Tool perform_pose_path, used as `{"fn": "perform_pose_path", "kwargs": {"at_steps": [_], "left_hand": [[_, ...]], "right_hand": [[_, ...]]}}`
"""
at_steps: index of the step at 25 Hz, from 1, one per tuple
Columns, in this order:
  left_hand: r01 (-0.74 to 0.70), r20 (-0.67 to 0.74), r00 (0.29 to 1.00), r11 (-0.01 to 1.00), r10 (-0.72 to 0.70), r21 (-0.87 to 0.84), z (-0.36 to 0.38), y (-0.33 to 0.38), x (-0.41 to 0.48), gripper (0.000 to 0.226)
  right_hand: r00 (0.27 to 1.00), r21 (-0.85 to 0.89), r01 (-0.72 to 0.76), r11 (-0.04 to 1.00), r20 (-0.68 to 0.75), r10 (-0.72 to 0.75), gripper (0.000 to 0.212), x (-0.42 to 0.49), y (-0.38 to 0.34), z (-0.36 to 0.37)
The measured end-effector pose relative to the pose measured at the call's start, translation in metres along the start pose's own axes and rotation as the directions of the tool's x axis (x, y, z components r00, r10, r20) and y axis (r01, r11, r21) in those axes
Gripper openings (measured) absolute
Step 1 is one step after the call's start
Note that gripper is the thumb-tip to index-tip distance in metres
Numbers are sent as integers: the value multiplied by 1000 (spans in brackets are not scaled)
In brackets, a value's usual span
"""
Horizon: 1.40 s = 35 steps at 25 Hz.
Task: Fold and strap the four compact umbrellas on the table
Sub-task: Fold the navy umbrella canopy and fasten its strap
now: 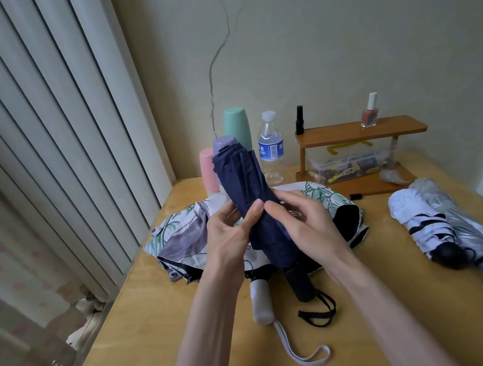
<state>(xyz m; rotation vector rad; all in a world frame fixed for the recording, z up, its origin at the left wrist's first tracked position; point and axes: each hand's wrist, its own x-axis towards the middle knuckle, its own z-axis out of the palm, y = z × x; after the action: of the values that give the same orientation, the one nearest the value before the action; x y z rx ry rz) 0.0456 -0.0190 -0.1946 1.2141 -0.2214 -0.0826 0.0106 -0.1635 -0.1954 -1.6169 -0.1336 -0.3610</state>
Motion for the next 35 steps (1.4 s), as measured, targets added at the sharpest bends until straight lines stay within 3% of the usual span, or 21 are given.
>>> {"fn": "perform_pose_path", "kwargs": {"at_steps": [4, 9, 12, 15, 20, 23, 25, 27, 29, 32, 35], "left_hand": [[44, -60, 997, 998, -47, -47, 1, -3, 3, 29], [58, -87, 994, 996, -63, -67, 3, -1, 2, 27], [86, -73, 993, 993, -93, -85, 10, -2, 0, 29], [135, -20, 991, 991, -135, 4, 20, -7, -3, 31], [230, 186, 957, 973, -224, -9, 39, -14, -6, 37], [71, 159, 982, 977, -104, 202, 38, -17, -3, 32], [-47, 67, 998, 880, 17, 473, 21, -18, 2, 26], [-97, 26, 992, 626, 122, 774, 3, -17, 4, 24], [-118, 17, 971, 414, 240, 902, -3, -15, -2, 31], [-212, 93, 943, 364, 319, 907, -3, -19, -10, 40], [-211, 94, 937, 330, 336, 920, -22, -24, -12, 44]], "right_hand": [[990, -276, 137, 951, -2, -143, 34, 0, 10, 3], [994, -248, 107, 963, 26, -104, 34, -1, 2, 2], [990, -337, 111, 935, 115, -77, 44, -2, 0, -7], [990, -318, 62, 946, 137, -19, 42, -3, -3, -19], [991, -302, -95, 948, -118, 62, 22, -5, -10, -45], [916, -353, -183, 918, -400, 28, 19, -4, -11, -78], [844, -533, -307, 788, -536, -34, 26, -7, 0, -108], [830, -658, -425, 621, -558, -23, 39, -12, 16, -131], [845, -728, -462, 506, -534, 3, 50, -17, 31, -142], [850, -787, -491, 374, -527, 9, 61, -23, 45, -137], [848, -829, -505, 240, -529, -41, 56, -22, 41, -127]]}}
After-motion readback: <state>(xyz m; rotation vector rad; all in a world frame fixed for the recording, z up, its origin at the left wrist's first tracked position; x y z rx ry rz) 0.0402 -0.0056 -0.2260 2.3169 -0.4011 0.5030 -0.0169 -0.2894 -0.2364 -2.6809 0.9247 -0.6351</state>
